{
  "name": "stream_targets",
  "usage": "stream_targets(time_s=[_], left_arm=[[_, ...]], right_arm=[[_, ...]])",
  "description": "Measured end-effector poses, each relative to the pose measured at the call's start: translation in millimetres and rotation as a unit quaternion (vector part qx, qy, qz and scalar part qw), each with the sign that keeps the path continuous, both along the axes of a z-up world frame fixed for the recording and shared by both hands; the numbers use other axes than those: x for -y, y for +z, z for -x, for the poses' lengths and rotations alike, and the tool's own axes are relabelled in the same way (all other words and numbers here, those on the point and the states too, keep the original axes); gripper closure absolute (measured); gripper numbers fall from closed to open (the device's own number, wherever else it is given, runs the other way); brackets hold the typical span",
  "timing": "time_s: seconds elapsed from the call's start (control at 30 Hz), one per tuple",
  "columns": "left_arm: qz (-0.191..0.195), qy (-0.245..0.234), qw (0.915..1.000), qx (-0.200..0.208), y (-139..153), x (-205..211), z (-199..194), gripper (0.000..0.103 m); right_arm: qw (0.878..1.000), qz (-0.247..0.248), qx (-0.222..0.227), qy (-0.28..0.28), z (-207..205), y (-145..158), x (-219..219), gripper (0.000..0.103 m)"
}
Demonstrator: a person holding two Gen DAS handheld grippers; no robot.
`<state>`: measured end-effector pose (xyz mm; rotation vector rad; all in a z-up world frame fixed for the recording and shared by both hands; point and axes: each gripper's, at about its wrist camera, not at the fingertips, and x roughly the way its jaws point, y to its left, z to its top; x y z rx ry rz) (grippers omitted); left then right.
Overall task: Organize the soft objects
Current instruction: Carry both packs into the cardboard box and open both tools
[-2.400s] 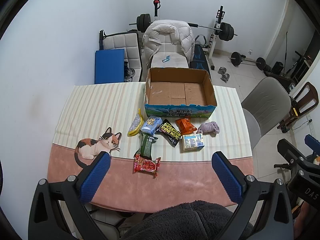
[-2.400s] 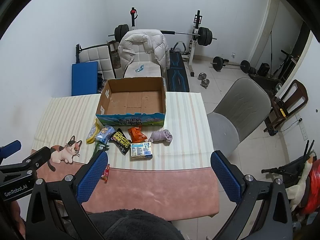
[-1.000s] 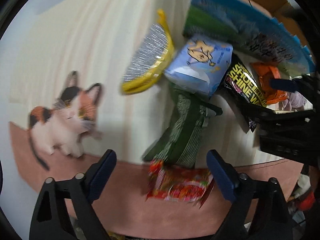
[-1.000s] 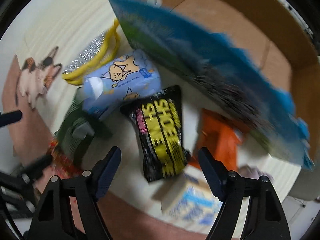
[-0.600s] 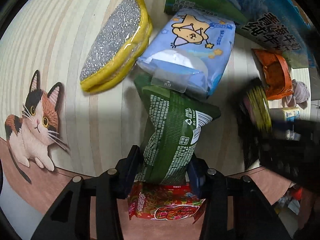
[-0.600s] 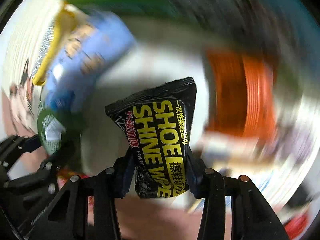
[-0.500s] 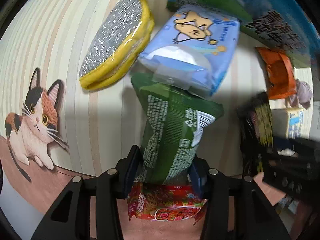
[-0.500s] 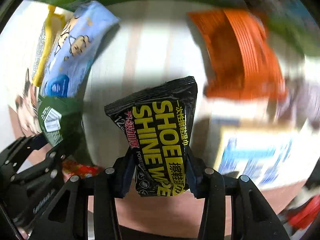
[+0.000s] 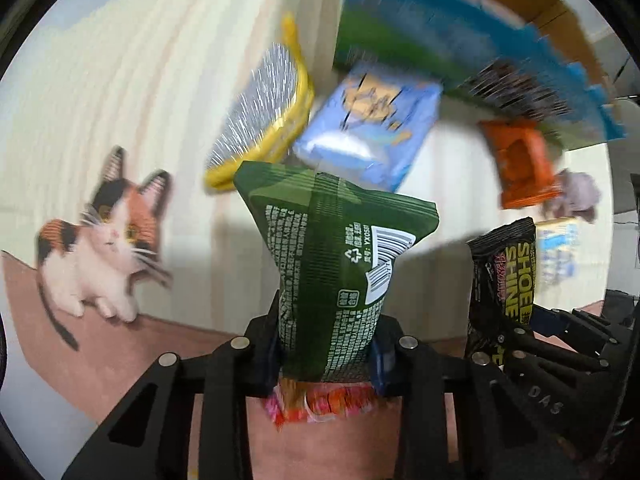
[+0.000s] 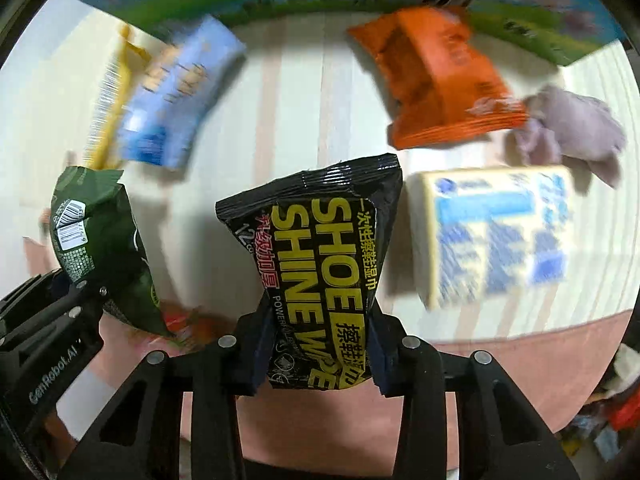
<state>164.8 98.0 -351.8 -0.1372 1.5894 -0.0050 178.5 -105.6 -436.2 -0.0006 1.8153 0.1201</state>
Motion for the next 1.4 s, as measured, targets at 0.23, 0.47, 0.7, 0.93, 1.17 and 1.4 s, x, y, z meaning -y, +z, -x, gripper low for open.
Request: stream_targets(time_s=[0.23,0.47,0.7,0.93,1.17,1.4], left_arm=[[0.048,-0.007,0.9952,0.085,115,17,-23,0.072],[0.097,-0.034,0.9889,0.107,163,66,-137,0.072],[0.136,-0.036,0.9898,0.020,94,109,-271,0.072],[0.146,-0.034,0.9872,-0.054,33,145,-334,0.072],[0.140,-0.043,0.9860,-0.080,12,158,-351,0.071],[0.109,-0.059,0.9900,-0.067,16,164,-360,0.045]], right_arm=[[0.993,-0.082,0.072,-0.033,4,94,44,0.061],[0.983,-0.086,0.157,-0.031,-112,169,78,0.061],[0.989,-0.043,0.139,-0.034,-236,120,104,0.061],[0.994,-0.003,0.103,-0.030,-314,72,114,0.061],[0.995,0.010,0.090,-0.039,-344,35,123,0.061],[0.995,-0.004,0.082,-0.058,-336,32,122,0.054]])
